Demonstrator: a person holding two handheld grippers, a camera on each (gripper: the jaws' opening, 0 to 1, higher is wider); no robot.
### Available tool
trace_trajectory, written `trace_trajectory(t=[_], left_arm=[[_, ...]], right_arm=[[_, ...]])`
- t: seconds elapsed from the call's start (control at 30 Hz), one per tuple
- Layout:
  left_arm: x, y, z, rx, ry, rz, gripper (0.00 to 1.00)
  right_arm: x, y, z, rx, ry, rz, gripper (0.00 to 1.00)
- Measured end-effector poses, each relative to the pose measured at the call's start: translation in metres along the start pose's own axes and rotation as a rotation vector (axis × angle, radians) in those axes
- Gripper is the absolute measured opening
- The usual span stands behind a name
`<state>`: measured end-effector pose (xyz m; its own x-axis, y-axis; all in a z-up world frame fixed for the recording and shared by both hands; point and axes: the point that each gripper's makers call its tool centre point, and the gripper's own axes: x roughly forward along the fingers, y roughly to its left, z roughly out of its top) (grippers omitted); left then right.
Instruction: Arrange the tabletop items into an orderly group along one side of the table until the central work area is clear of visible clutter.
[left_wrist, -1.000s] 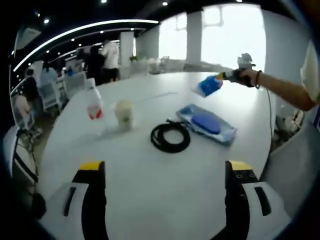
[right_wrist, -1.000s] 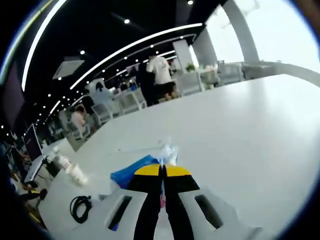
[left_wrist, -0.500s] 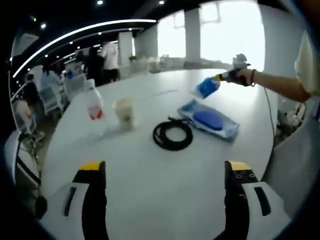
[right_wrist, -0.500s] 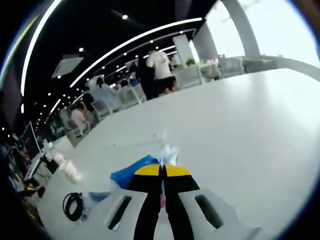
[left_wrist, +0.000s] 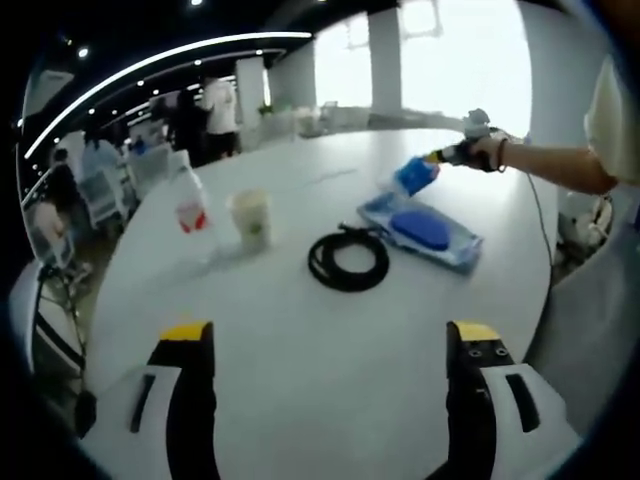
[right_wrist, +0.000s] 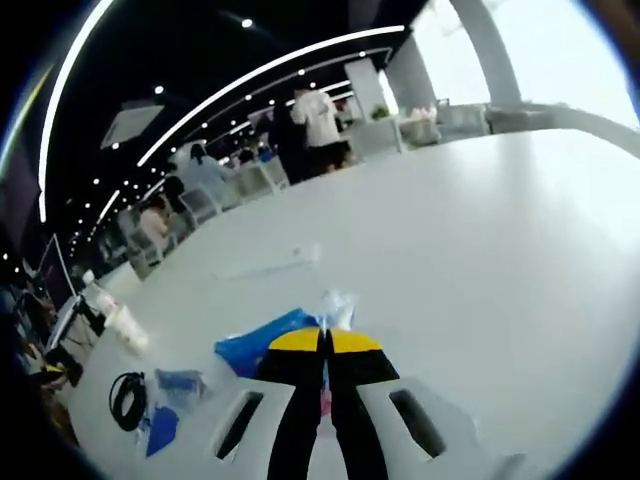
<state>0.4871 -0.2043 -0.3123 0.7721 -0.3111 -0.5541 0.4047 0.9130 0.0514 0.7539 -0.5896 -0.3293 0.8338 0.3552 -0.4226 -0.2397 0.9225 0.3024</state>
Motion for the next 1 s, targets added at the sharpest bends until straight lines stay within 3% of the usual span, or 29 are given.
trace_trajectory(t=[0.37, 0.6, 0.8, 1.0], left_arm=[[0.000, 0.002, -0.002, 0.008, 0.008, 0.005, 0.93], [0.000, 0.001, -0.003, 0.010, 0.014, 0.002, 0.93], [0.000, 0.000, -0.003, 0.009, 0.017, 0.001, 0.92], [0.000, 0.000, -0.003, 0.005, 0.015, -0.001, 0.93]], right_arm=[[0.002, -0.007, -0.005, 0.059, -0.012, -0.021, 0.02], [0.004, -0.011, -0.011, 0.035, 0.012, -0.048, 0.04], [0.003, -0.014, -0.014, 0.008, 0.033, -0.073, 0.12], [-0.001, -0.015, -0.007, 0.017, 0.011, -0.093, 0.24]])
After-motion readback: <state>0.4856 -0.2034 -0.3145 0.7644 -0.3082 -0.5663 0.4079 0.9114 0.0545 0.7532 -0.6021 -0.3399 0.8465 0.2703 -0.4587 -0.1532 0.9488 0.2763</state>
